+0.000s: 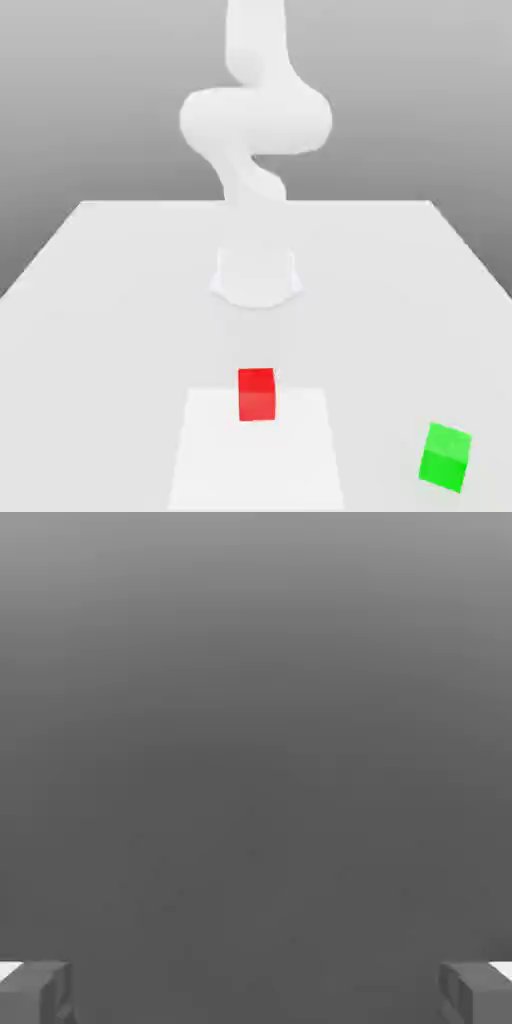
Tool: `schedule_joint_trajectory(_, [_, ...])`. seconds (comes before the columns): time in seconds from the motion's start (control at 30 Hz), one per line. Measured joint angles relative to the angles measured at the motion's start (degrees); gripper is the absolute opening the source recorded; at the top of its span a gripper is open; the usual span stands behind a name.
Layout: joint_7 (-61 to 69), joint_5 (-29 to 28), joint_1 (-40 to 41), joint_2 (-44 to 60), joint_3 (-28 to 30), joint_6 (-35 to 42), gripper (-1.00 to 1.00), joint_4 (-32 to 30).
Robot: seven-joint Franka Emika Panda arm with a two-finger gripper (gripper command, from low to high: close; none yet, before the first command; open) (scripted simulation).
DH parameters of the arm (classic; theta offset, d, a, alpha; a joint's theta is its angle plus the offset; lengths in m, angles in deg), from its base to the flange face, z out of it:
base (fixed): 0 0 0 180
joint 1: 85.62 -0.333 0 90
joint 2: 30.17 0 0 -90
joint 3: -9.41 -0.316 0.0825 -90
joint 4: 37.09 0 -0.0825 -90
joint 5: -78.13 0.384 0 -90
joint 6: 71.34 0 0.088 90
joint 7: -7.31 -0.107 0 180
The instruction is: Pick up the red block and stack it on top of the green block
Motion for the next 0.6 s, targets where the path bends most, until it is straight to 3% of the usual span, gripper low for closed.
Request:
schedule_joint_trajectory(0.43, [2.1, -0.2, -0.6, 24.0, 0.6, -18.0, 0.0, -22.3])
schedule_joint_trajectory(0.6, [3.1, -0.1, -0.6, 37.9, 0.6, -28.2, 0.0, -30.2])
